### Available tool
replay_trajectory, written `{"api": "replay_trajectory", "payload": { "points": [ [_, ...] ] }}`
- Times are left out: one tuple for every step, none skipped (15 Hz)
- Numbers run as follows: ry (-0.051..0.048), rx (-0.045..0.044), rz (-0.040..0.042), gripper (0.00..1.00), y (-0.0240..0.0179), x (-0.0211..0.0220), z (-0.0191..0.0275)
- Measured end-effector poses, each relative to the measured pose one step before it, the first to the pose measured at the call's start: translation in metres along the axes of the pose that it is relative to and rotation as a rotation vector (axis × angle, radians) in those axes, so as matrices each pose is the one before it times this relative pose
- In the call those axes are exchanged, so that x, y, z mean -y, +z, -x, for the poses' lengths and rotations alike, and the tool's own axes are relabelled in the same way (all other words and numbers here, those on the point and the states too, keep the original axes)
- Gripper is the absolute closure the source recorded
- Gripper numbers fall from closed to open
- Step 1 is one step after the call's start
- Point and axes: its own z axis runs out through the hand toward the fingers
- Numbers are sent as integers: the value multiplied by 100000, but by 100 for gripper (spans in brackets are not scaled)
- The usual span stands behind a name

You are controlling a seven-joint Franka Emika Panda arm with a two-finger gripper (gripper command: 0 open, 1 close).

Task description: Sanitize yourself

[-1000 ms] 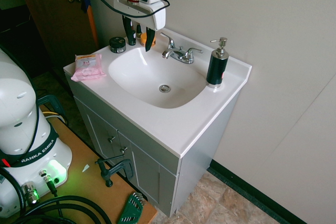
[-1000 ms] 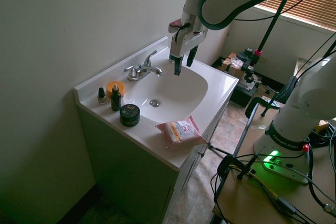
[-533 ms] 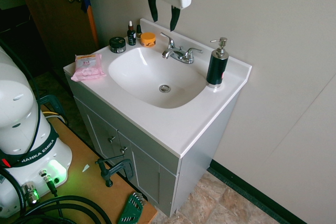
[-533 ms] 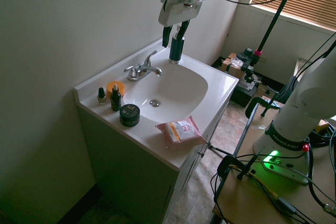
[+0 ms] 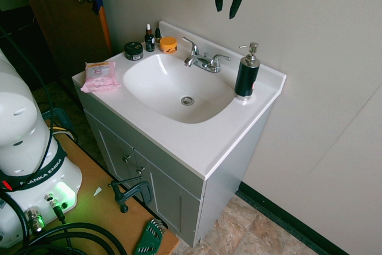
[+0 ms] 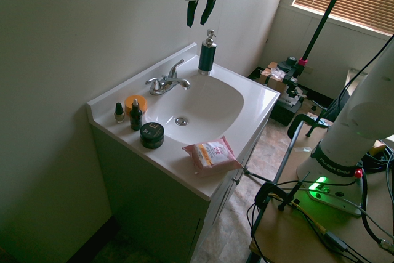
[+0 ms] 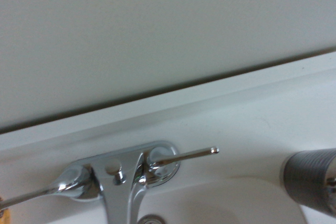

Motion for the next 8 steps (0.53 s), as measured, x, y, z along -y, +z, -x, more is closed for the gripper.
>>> {"api": "replay_trajectory", "payload": {
  "points": [
    [1411,-249,338,100,250,-226,-898],
    [1512,-269,423,100,234,-325,-889],
    [1650,-233,457,100,223,-457,-898],
    [1673,-192,539,100,274,-513,-931],
    [1610,-95,642,100,308,-627,-909],
    [1395,2,718,100,354,-637,-814],
    [1061,37,648,100,348,-506,-643],
    [889,-3,526,100,268,-472,-590]
  ]
}}
